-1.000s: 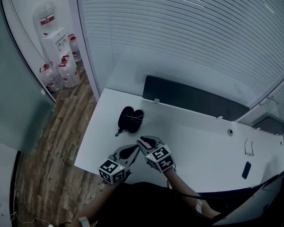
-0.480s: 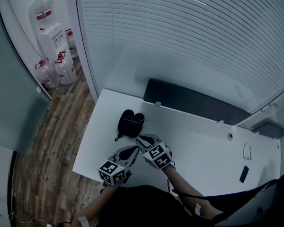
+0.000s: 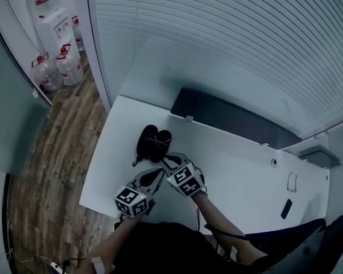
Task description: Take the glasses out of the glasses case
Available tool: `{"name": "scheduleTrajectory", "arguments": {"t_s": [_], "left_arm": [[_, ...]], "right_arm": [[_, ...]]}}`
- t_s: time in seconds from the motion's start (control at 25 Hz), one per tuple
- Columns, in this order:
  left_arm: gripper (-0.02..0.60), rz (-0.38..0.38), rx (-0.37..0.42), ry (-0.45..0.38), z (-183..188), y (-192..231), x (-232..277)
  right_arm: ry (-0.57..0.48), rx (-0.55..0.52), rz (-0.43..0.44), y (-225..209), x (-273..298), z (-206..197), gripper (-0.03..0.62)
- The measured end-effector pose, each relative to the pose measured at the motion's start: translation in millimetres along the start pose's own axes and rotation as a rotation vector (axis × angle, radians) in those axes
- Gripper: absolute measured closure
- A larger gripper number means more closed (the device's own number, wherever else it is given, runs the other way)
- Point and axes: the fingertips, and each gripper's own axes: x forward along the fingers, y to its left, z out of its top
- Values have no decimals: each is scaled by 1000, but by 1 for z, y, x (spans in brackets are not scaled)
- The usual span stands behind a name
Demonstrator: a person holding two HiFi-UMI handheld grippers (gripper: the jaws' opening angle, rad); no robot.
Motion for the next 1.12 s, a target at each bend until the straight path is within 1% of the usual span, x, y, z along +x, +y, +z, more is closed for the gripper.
{"name": "scheduleTrajectory", "arguments": {"t_s": [0.28, 0.68, 1.12], "left_arm": [[574, 13, -72, -7, -8, 17, 6], [574, 20, -145, -32, -12, 36, 22], [575, 52, -240, -63, -12, 60, 32]], "right_arm": [[78, -77, -13, -8, 18, -6, 519], [168, -126, -8, -27, 40, -13, 517], [245, -184, 5, -42, 67, -14, 505]]}}
